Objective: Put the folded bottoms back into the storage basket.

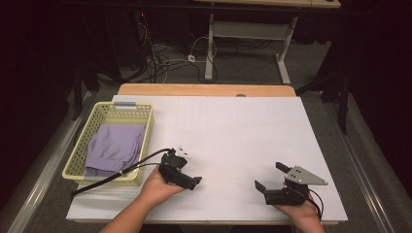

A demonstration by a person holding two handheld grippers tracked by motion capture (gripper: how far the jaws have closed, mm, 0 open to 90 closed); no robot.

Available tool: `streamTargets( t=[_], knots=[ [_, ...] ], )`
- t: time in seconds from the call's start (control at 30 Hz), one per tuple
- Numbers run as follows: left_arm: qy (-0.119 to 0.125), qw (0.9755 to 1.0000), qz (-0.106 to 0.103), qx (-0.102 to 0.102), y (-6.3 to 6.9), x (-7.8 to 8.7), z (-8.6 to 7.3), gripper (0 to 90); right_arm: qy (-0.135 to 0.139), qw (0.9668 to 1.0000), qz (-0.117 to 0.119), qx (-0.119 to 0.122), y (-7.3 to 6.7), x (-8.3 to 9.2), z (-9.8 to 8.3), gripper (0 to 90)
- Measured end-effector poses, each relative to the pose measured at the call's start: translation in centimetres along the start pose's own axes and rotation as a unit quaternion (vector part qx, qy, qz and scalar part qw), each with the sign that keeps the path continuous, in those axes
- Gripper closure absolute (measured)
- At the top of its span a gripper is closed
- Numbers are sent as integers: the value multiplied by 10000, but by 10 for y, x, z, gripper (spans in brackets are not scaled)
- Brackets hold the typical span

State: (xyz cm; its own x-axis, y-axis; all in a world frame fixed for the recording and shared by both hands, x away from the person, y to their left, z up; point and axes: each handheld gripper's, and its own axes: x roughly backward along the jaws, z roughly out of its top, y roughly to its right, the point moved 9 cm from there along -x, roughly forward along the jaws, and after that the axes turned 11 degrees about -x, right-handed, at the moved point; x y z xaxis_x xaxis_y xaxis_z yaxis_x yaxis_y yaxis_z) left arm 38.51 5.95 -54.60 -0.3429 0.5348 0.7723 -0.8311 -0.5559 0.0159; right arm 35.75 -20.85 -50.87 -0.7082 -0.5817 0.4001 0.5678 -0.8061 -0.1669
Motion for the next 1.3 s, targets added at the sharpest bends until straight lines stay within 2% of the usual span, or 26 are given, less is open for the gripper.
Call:
streamTargets(
  t=[0.1, 0.17, 0.23, 0.3, 0.37, 0.43, 0.5, 0.53, 0.63, 0.73, 0.83, 0.9, 0.93, 0.97, 1.03, 1.07, 1.13, 1.17, 1.23, 1.3],
  knots=[
    [342, 9994, -5, 61, -1, 0, 1, 0, -7, 10000, -28, -10, 2, -1, -1, 4],
    [609, 9981, 8, 88, -2, 2, 3, 0, 11, 10000, -37, -43, 3, 0, -1, 4],
    [899, 9959, 36, 132, -3, 4, 5, 0, 38, 9999, -52, -89, 4, -1, 0, 4],
    [1166, 9931, 62, 75, -4, 8, 6, 0, 82, 9999, -74, -132, 6, -1, 1, 4],
    [1471, 9890, 128, -12, -4, 13, 9, 0, 85, 9998, -94, -125, 7, -1, 0, 4],
    [1794, 9838, 28, -49, -2, 18, 11, 0, 115, 9998, -139, -83, 7, 0, -1, 4],
    [2093, 9778, -13, -45, -1, 22, 12, 0, 210, 9997, -109, -60, 6, 4, -1, 4],
    [2249, 9744, 2, -66, 0, 25, 12, 0, 259, 9996, -121, -6, 6, 5, -1, 4],
    [2561, 9665, 103, -163, 3, 32, 11, 0, 393, 9991, -134, -45, 5, 11, -2, 4],
    [2649, 9636, 174, -306, 8, 37, 9, 0, 445, 9989, -136, -113, 4, 17, -2, 4],
    [2764, 9597, 285, -425, 13, 43, 6, 0, 605, 9980, -160, -133, 5, 26, 0, 4],
    [2763, 9598, 255, -424, 15, 43, 1, 0, 722, 9971, -148, -181, 6, 32, 1, 4],
    [2792, 9589, 241, -444, 17, 44, -1, 0, 777, 9967, -133, -210, 6, 34, 1, 4],
    [2892, 9555, 290, -510, 19, 47, -2, 0, 802, 9964, -143, -226, 7, 36, 1, 4],
    [3156, 9461, 416, -601, 22, 55, -3, 0, 830, 9962, -184, -208, 8, 39, 0, 4],
    [3241, 9430, 425, -628, 22, 57, -2, 0, 855, 9959, -192, -207, 9, 41, 0, 4],
    [3205, 9445, 356, -622, 22, 55, -3, 0, 914, 9954, -198, -225, 10, 42, 0, 4],
    [3207, 9445, 355, -612, 22, 55, -2, 0, 946, 9951, -191, -231, 10, 42, 0, 4],
    [3241, 9431, 358, -652, 23, 55, -2, 0, 945, 9951, -180, -238, 10, 41, -1, 4],
    [3229, 9435, 341, -668, 23, 55, -2, 0, 904, 9955, -183, -205, 9, 40, -3, 4]
  ],
)
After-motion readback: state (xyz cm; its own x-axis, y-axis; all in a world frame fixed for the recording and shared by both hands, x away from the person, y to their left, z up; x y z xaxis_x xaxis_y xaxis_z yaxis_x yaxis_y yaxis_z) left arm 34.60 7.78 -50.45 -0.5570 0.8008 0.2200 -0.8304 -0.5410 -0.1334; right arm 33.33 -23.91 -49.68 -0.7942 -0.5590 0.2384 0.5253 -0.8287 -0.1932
